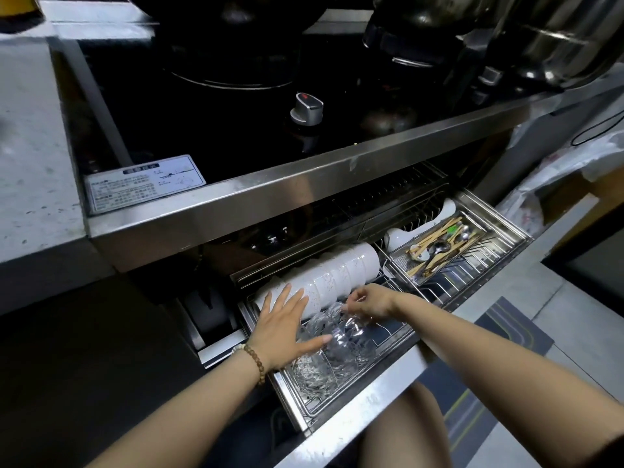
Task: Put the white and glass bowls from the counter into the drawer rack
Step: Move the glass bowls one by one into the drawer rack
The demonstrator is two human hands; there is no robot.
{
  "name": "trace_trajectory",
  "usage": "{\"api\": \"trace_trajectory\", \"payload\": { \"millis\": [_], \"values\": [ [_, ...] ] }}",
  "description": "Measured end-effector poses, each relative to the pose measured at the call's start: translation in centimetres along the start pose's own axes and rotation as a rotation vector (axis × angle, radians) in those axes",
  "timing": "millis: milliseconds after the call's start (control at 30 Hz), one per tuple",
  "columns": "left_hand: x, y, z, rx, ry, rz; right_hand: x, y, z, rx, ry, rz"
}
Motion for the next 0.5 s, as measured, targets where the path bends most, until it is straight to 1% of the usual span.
{"api": "trace_trajectory", "payload": {
  "millis": [100,167,267,400,500],
  "values": [
    [-0.8,-0.8,1.5,-0.08,0.019,0.018,-1.9,1.0,1.3,-0.014,-0.085,0.058],
    [-1.3,-1.6,3.1,-0.123,-0.009,0.019,-3.9,2.0,2.3,-0.076,-0.165,0.124],
    [-2.2,-2.9,6.2,-0.166,-0.089,-0.001,-7.4,3.7,3.5,-0.16,-0.3,0.244],
    [-4.1,-4.8,10.9,-0.203,-0.196,-0.074,-12.6,5.6,4.8,-0.388,-0.526,0.376],
    [-6.3,-6.1,15.0,-0.203,-0.301,-0.141,-16.4,7.4,5.5,-0.369,-0.641,0.493]
  ]
}}
Point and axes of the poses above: each hand's wrist, its own x-axis towards the middle knuckle, its own z-axis out of the back of the hand, y = z × x, the point moved 7 cm from there along x, towards the middle knuckle, and after that the axes turned 3 degrees about y, right-handed, at the moved point
